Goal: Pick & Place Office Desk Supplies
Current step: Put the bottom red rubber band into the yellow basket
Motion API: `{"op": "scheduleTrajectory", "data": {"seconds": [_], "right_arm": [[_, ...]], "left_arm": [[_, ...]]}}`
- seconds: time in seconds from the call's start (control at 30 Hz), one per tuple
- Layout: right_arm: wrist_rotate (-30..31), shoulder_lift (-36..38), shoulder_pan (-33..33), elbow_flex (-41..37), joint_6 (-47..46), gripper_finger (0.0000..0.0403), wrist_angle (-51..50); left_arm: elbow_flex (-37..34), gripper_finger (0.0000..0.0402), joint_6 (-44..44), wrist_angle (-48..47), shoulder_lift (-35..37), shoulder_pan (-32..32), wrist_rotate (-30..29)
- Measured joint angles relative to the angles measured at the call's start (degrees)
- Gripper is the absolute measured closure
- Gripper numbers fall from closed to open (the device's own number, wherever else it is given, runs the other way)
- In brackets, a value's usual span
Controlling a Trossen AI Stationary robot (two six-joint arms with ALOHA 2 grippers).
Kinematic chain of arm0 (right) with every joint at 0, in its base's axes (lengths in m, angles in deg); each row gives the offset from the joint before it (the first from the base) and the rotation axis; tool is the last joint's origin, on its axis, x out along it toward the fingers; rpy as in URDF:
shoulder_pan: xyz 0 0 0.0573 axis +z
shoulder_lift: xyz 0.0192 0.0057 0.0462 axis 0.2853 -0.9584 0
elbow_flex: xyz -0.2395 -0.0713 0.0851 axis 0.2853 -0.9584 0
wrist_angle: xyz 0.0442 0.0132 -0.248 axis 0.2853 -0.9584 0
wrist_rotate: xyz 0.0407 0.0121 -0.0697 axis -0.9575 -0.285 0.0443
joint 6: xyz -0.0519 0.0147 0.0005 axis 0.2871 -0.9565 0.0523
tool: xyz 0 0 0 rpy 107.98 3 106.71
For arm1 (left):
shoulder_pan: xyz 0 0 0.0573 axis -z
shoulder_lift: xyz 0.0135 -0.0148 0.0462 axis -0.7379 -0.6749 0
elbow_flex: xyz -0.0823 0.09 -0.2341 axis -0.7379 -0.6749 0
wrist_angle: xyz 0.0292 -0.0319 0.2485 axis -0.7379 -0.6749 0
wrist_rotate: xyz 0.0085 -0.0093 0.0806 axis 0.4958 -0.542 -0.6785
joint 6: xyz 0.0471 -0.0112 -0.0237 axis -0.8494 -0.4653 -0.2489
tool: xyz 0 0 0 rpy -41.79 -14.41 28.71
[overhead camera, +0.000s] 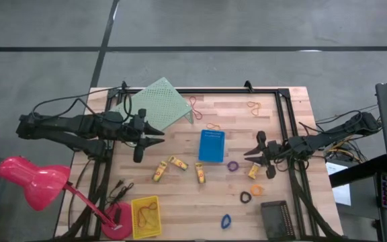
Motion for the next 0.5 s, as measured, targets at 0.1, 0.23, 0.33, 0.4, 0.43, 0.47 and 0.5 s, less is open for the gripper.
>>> {"op": "scheduleTrajectory", "data": {"seconds": [0.1, 0.23, 0.33, 0.4, 0.43, 0.47, 0.5], "right_arm": [[2.19, -0.08, -0.52, 4.51, 0.22, 0.0337, -8.82], [3.99, -0.01, -3.24, 13.33, 3.40, 0.0349, -27.79], [4.27, -0.36, -6.88, 20.62, 3.54, 0.0350, -42.47], [4.36, -0.90, -9.82, 25.00, 3.36, 0.0350, -49.68], [4.42, -1.06, -11.28, 26.86, 2.99, 0.0350, -51.99], [4.44, -1.34, -12.81, 28.45, 1.97, 0.0350, -53.20], [4.44, -1.64, -14.56, 29.98, 0.48, 0.0350, -53.28]], "left_arm": [[0.00, 0.0282, 0.00, -0.01, 0.00, 0.00, 0.00], [0.00, 0.0282, 0.00, -0.06, 0.01, 0.00, 0.00], [0.00, 0.0282, 0.00, -0.14, 0.00, 0.00, 0.00], [0.00, 0.0282, 0.00, -0.14, 0.01, 0.00, 0.00], [0.00, 0.0282, 0.00, -0.17, 0.02, 0.00, 0.00], [0.00, 0.0282, 0.00, -0.19, 0.01, 0.00, 0.00], [0.00, 0.0282, 0.00, -0.19, 0.01, 0.00, 0.00]]}}
